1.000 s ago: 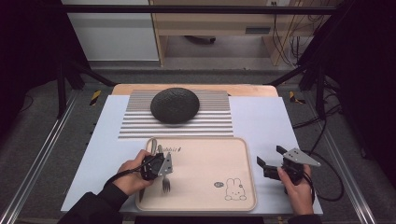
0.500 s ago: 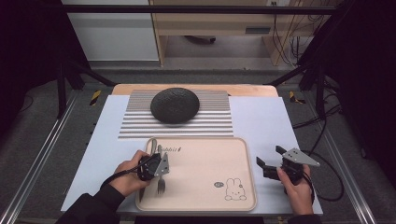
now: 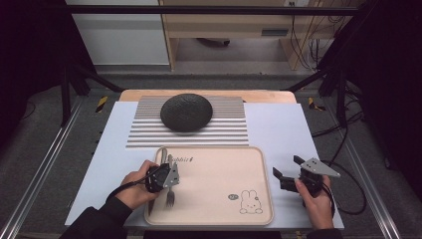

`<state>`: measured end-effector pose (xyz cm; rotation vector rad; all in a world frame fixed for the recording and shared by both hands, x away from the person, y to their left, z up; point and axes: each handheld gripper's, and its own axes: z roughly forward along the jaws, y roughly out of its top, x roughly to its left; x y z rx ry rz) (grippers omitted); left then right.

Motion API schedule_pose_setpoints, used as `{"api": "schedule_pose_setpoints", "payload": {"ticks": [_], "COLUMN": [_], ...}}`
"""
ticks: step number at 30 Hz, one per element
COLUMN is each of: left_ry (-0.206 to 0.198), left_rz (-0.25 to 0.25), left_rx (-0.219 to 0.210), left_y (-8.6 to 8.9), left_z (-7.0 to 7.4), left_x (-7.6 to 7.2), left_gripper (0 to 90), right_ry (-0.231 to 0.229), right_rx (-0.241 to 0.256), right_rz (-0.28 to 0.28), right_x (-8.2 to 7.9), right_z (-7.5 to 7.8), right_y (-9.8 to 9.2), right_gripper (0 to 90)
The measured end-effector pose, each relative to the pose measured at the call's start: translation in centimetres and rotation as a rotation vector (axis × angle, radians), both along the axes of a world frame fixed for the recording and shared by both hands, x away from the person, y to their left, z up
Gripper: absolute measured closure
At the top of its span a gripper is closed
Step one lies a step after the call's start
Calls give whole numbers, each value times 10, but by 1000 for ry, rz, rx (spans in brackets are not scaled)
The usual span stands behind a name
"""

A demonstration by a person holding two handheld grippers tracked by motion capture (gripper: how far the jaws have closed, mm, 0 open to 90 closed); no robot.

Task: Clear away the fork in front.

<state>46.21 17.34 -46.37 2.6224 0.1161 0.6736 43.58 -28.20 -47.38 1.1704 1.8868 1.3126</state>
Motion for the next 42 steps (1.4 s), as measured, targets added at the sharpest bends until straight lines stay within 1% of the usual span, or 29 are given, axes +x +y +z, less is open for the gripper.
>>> {"api": "schedule_pose_setpoints", "payload": {"ticks": [5, 12, 26, 36, 38, 42], "left_ry": [3, 2, 5, 4, -2, -34], "left_rz": [10, 34, 37, 28, 29, 55], "left_rx": [0, -8, -10, -9, -13, -31], "left_y": [3, 7, 13, 16, 16, 15], "left_z": [0, 0, 0, 0, 1, 8], "left_x": [1, 8, 7, 7, 8, 12], "left_gripper": [900, 900, 900, 900, 900, 900], "right_ry": [0, 1, 4, 4, 3, 3], "right_rx": [-1, 1, 1, 0, 2, 1], "right_rz": [3, 2, 5, 6, 6, 5], "right_x": [0, 0, 0, 0, 0, 0], "right_z": [0, 0, 0, 0, 0, 0], "right_y": [0, 0, 0, 0, 0, 0], "right_gripper": [74, 73, 73, 72, 72, 72]}}
